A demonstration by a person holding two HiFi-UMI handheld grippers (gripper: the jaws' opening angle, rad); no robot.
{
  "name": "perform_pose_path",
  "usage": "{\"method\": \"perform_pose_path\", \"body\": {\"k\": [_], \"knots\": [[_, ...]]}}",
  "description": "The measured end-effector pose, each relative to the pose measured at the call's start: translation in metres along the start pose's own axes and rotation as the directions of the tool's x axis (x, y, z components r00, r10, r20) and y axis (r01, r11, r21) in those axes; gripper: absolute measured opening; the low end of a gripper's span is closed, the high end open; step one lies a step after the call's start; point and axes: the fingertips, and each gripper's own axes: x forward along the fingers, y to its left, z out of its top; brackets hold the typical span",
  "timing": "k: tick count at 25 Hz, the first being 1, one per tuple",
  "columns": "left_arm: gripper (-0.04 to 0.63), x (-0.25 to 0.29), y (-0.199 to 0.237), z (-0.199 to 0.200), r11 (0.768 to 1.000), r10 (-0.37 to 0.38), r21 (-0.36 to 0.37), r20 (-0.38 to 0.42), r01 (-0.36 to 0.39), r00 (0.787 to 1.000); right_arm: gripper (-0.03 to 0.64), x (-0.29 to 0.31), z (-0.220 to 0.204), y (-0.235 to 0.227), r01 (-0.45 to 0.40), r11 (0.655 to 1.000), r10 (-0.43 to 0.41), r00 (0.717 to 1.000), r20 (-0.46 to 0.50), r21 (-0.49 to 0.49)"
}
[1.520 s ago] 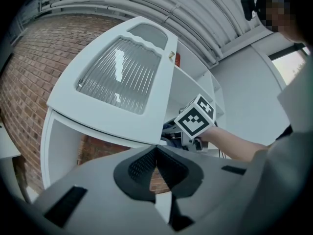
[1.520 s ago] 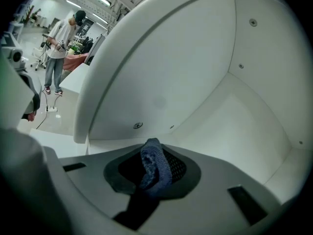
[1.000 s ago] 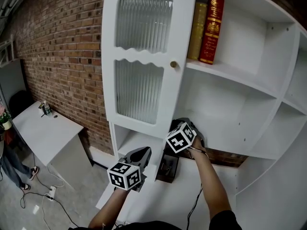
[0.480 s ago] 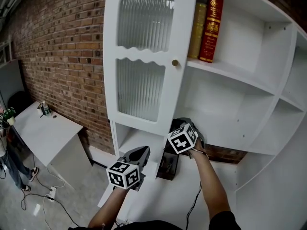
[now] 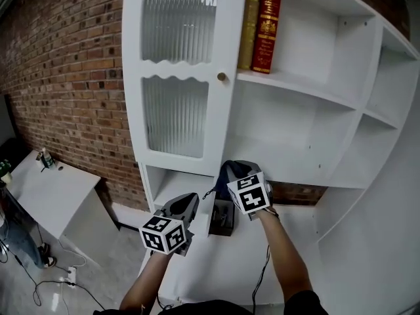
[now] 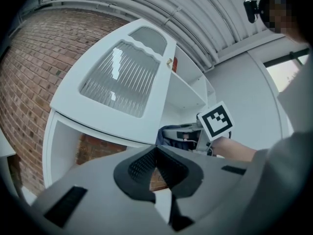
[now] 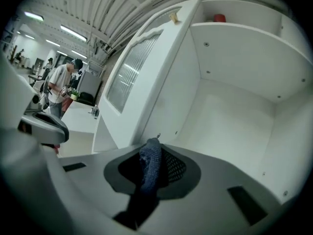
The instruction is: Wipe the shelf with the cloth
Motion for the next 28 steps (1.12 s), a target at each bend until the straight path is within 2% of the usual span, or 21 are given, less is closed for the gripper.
{"method": "perform_pose_path", "body": {"k": [9,16,22,28], "knots": [[0.015,-0.009,-0.017,-0.006,0.997,-0.074,0.001,-0.023,0.074,0.997,0.066,-0.051,-0.015,0.009,0.085,0.985,-0.098,0.992,0.076,0.152],[0.015,-0.011,-0.034,-0.015,0.990,-0.142,-0.015,-0.041,0.141,0.989,0.066,-0.087,-0.028,0.015,0.145,0.963,-0.165,0.984,0.073,0.227],[0.015,-0.013,-0.052,-0.018,0.982,-0.188,-0.016,-0.039,0.188,0.981,0.066,-0.118,-0.045,0.011,0.229,0.911,-0.274,0.958,0.087,0.343],[0.015,-0.023,-0.055,-0.025,0.975,-0.222,-0.037,-0.052,0.220,0.974,0.066,-0.130,-0.057,0.030,0.252,0.891,-0.295,0.954,0.059,0.378]]}}
